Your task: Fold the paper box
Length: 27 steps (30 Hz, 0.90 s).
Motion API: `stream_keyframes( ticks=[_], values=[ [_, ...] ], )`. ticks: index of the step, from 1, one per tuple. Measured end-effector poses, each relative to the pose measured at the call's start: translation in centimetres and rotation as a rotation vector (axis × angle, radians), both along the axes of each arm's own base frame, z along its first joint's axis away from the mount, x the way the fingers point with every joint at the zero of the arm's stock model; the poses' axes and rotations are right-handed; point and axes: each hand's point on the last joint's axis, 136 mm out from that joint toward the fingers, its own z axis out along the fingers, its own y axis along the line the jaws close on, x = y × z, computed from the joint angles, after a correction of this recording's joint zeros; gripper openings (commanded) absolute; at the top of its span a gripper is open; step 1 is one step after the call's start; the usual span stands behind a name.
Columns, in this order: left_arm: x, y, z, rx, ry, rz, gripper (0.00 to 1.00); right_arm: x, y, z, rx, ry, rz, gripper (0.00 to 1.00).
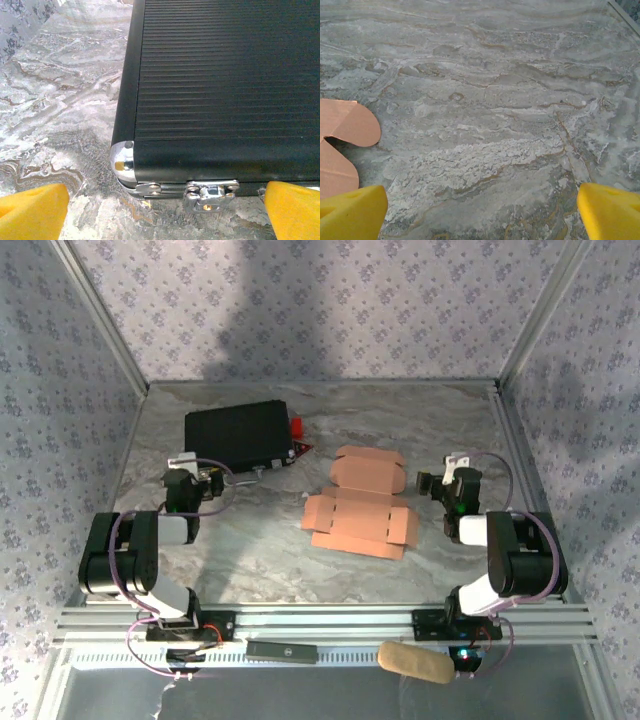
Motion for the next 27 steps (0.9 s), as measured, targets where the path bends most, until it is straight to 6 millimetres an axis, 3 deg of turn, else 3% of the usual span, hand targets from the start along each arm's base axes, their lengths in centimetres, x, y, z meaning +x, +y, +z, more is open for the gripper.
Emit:
stream_keyframes(
  ticks=[27],
  values=[
    [0.21,-0.07,0.07,0.0,-0.009,-0.002,1.0,0.37,-0.02,0.51,-0.004,-0.019,0.007,0.99]
  ],
)
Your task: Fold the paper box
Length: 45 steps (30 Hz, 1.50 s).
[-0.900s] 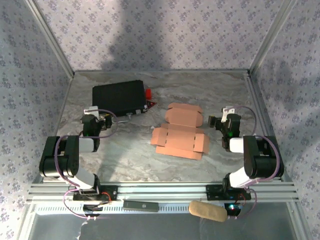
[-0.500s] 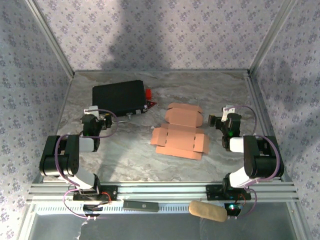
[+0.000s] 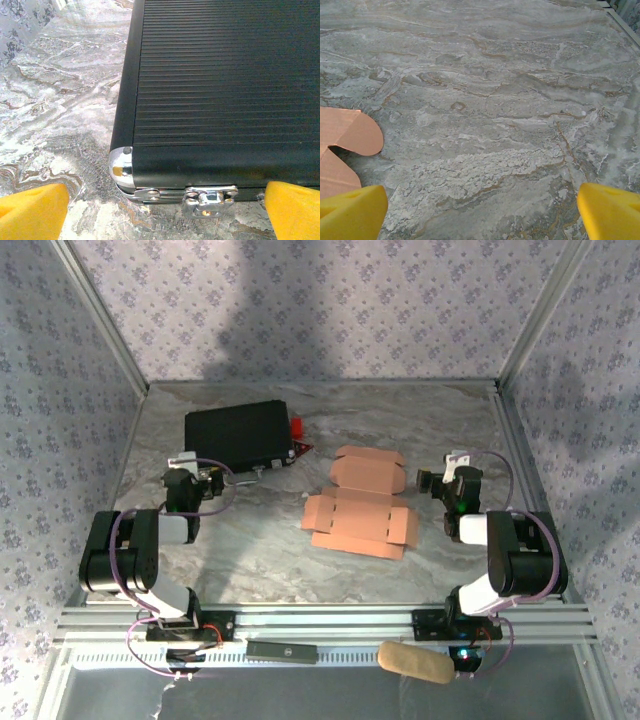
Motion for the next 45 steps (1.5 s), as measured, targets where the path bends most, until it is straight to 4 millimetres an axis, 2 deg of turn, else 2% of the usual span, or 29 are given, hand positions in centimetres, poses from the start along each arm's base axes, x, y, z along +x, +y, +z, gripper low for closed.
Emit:
stream_keyframes(
  ticks=[11,14,17,20,23,25,26,27,28,29,31,33,35,38,40,43,45],
  values=[
    [0.0,0.0,0.0,0.0,0.0,0.0,1.0,0.0,0.0,0.0,0.0,0.0,0.0,0.99],
    [0.1,-0.6,0.3,0.007,-0.013,-0.043,1.0,-0.1,-0.1,0.1,-0.001,0.005,-0.003,0.99],
    [-1.0,-2.2,1.5,0.022,-0.049,-0.118,1.0,-0.5,-0.4,1.3,-0.012,-0.009,-0.024,0.99],
    [-2.7,-4.9,5.3,0.07,-0.155,-0.201,1.0,-0.9,-0.6,3.9,-0.026,-0.044,-0.049,0.99],
    [-4.5,-8.4,10.9,0.089,-0.297,-0.286,1.0,-1.6,0.0,9.5,-0.007,-0.112,-0.062,0.99],
    [-5.5,-9.6,15.8,0.019,-0.368,-0.268,1.0,-2.0,0.3,16.3,0.077,-0.209,-0.089,0.99],
    [-5.7,-9.5,17.8,-0.047,-0.371,-0.23,1.0,-2.3,0.3,19.5,0.135,-0.247,-0.108,0.99],
    [-5.9,-8.7,20.3,-0.153,-0.367,-0.151,1.0,-2.9,0.0,23.4,0.223,-0.294,-0.144,0.99],
    [-6.1,-7.7,22.4,-0.238,-0.374,-0.085,1.0,-3.6,-0.2,26.5,0.297,-0.33,-0.167,0.99],
    [-6.3,-6.9,24.1,-0.308,-0.388,-0.041,1.0,-4.3,-0.3,28.5,0.35,-0.351,-0.173,0.97],
    [-6.8,-5.9,24.9,-0.444,-0.355,0.005,0.91,-5.7,-0.2,30.9,0.435,-0.329,-0.169,0.94],
    [-7.0,-6.5,23.6,-0.545,-0.261,0.017,0.84,-6.7,0.4,30.6,0.484,-0.243,-0.172,0.92],
    [-7.6,-10.2,20.5,-0.626,-0.101,-0.041,0.84,-7.8,2.2,28.2,0.534,-0.109,-0.159,0.91],
    [-11.2,-19.1,14.2,-0.708,0.179,-0.192,0.83,-10.9,6.2,21.4,0.608,0.125,-0.114,0.89],
    [-15.2,-23.9,8.5,-0.732,0.359,-0.262,0.79,-14.1,8.6,15.6,0.653,0.282,-0.086,0.86],
    [-19.1,-26.8,1.7,-0.7,0.545,-0.236,0.73,-17.8,9.8,9.2,0.717,0.424,-0.107,0.84],
    [-19.8,-28.3,-0.8,-0.697,0.6,-0.195,0.7,-18.9,10.0,7.1,0.76,0.464,-0.13,0.84]
  ],
)
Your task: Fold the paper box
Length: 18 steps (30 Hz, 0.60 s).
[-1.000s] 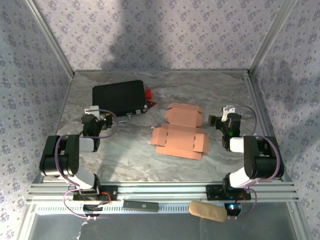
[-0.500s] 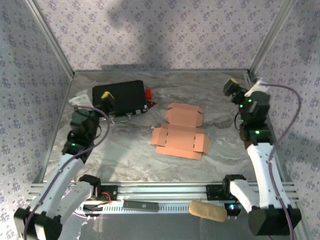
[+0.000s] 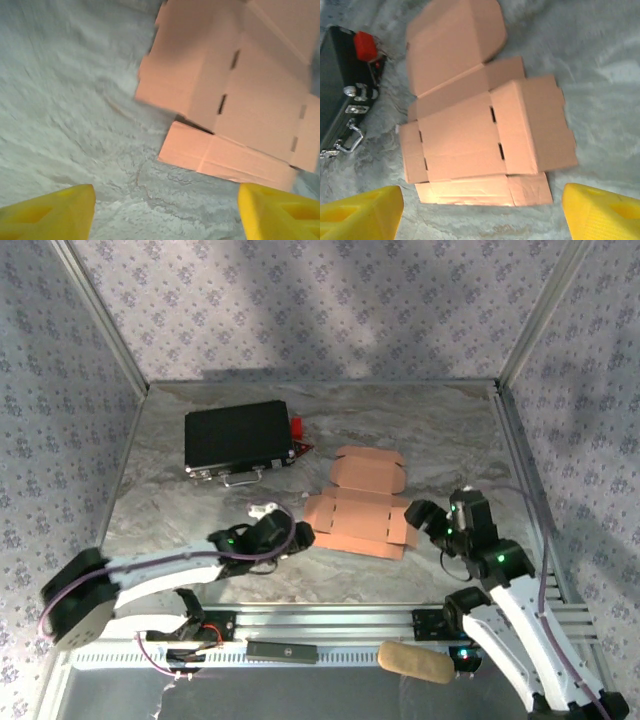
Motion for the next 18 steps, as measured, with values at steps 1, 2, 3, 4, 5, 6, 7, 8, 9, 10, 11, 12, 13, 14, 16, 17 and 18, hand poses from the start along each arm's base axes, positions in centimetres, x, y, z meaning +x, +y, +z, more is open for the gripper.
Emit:
stream_keyframes(
  ticks=[1,2,3,4,5,6,7,8,9,10,11,12,13,14,16,17,18],
  values=[
    [0.1,-0.8,-1.0,-0.011,0.024,0.022,0.69,-0.3,0.1,-0.6,0.018,0.016,-0.008,0.83],
    [0.3,-1.4,-1.5,-0.028,0.037,0.04,0.69,-0.3,0.2,-0.8,0.03,0.024,-0.013,0.83],
    [0.6,-2.1,-2.0,-0.048,0.049,0.061,0.68,-0.2,0.4,-0.9,0.044,0.029,-0.017,0.83],
    [0.9,-2.7,-2.4,-0.073,0.059,0.086,0.67,0.0,0.6,-0.8,0.054,0.03,-0.019,0.82],
    [1.2,-3.0,-2.8,-0.087,0.064,0.106,0.67,0.2,0.7,-0.7,0.061,0.027,-0.019,0.82],
    [1.4,-3.0,-2.8,-0.092,0.068,0.132,0.66,0.3,0.8,-0.7,0.068,0.026,-0.021,0.82],
    [1.6,-3.2,-2.5,-0.119,0.066,0.15,0.66,0.4,0.9,-0.6,0.075,0.023,-0.021,0.82],
    [2.0,-3.7,-2.2,-0.149,0.061,0.165,0.66,0.5,1.0,-0.5,0.08,0.02,-0.019,0.82],
    [2.3,-4.0,-2.0,-0.175,0.054,0.18,0.65,0.5,1.1,-0.5,0.085,0.018,-0.018,0.82],
    [2.6,-4.2,-1.8,-0.195,0.05,0.194,0.64,0.5,1.2,-0.5,0.089,0.016,-0.016,0.82],
    [2.7,-4.3,-1.6,-0.207,0.047,0.204,0.63,0.5,1.2,-0.5,0.091,0.014,-0.014,0.81],
    [2.9,-4.5,-1.4,-0.224,0.046,0.214,0.62,0.6,1.2,-0.5,0.093,0.011,-0.013,0.81],
    [3.1,-4.7,-1.3,-0.238,0.046,0.223,0.59,0.6,1.3,-0.6,0.094,0.011,-0.011,0.81],
    [3.3,-4.8,-1.3,-0.25,0.046,0.233,0.58,0.5,1.3,-0.8,0.095,0.013,-0.011,0.81],
    [3.7,-5.0,-1.4,-0.271,0.053,0.255,0.56,0.5,1.3,-0.9,0.096,0.017,-0.008,0.81],
    [3.8,-5.0,-1.5,-0.277,0.056,0.263,0.55,0.5,1.3,-0.9,0.096,0.017,-0.008,0.81],
    [4.0,-5.1,-1.7,-0.286,0.06,0.275,0.55,0.5,1.3,-0.9,0.096,0.017,-0.008,0.81]
  ],
)
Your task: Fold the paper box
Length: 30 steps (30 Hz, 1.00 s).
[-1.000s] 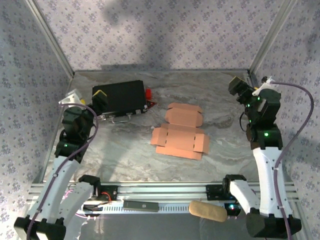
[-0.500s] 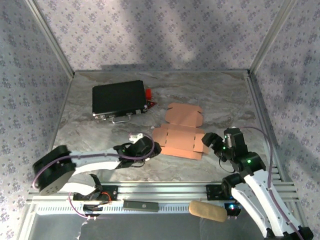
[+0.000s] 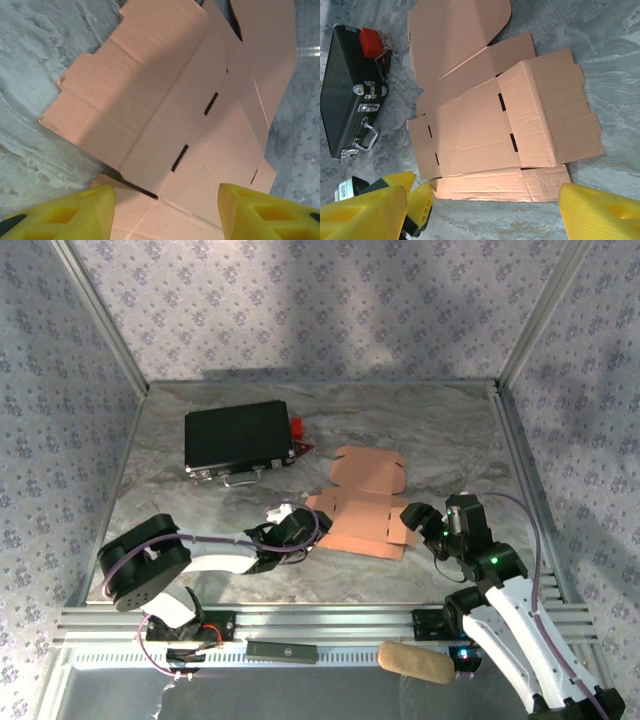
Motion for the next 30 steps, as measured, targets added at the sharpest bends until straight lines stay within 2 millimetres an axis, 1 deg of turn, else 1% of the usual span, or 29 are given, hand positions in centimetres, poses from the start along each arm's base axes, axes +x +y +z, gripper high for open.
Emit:
stream_keyframes(
  ticks=[3,15,19,23,29,30],
  values=[
    [0.4,0.0,-0.4,-0.012,0.011,0.023,0.51,0.0,0.0,0.1,0.001,-0.003,0.0,0.8],
    [1.1,0.5,-0.2,-0.017,-0.002,0.069,0.38,-0.1,0.0,0.3,0.005,-0.015,0.0,0.79],
    [1.3,0.7,-0.6,-0.009,0.001,0.08,0.32,-0.1,0.0,0.4,0.01,-0.019,0.003,0.79],
    [1.6,0.9,-1.1,-0.002,0.003,0.093,0.23,-0.1,0.1,0.4,0.016,-0.017,0.003,0.79],
    [2.0,0.9,-1.3,0.0,-0.008,0.109,0.0,-0.2,0.1,0.0,0.015,-0.005,0.0,0.79],
    [2.1,0.8,-1.1,-0.002,-0.013,0.11,0.0,-0.3,0.1,-0.1,0.016,-0.001,0.001,0.79]
  ],
)
